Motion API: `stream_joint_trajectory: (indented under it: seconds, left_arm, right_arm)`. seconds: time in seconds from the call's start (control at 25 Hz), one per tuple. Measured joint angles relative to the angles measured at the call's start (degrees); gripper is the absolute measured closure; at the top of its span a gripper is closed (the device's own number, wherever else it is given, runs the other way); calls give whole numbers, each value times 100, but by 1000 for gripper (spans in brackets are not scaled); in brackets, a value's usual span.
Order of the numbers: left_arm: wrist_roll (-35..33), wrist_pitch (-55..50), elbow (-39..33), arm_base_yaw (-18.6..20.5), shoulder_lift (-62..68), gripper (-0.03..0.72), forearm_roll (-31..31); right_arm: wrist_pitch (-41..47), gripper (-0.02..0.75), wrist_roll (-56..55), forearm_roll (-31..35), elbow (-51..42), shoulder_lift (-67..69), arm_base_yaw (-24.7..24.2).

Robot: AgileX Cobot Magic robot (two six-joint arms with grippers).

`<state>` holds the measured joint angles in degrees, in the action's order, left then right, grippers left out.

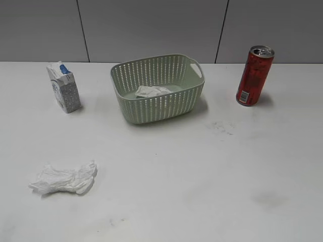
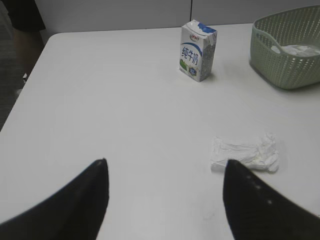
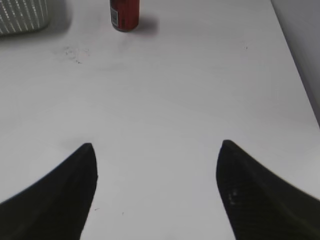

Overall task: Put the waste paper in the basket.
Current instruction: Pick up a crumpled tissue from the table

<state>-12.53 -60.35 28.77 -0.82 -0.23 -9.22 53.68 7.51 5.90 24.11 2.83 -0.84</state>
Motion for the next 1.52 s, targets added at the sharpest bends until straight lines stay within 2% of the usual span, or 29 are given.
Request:
stream_joint_trajectory:
  seconds: [0.56, 0.88, 1.12, 1.32, 1.52]
  left_arm:
    - [0, 0, 0, 0, 0, 157, 0]
    - [0, 159, 151, 0, 87, 157, -5]
    - [-57, 316, 486, 0, 1122, 157, -5]
    - [-567, 432, 793, -6, 2512, 157, -133]
    - [-1108, 669, 1154, -584, 3857, 157, -558]
  right_arm:
    - [12, 176, 0, -7, -1, -313, 68]
    - [12, 176, 10, -7, -1, -313, 725]
    - [12, 176, 10, -7, -1, -313, 866]
    - [18, 176, 6, -7, -1, -313, 872]
    - [18, 176, 6, -7, -1, -313, 872]
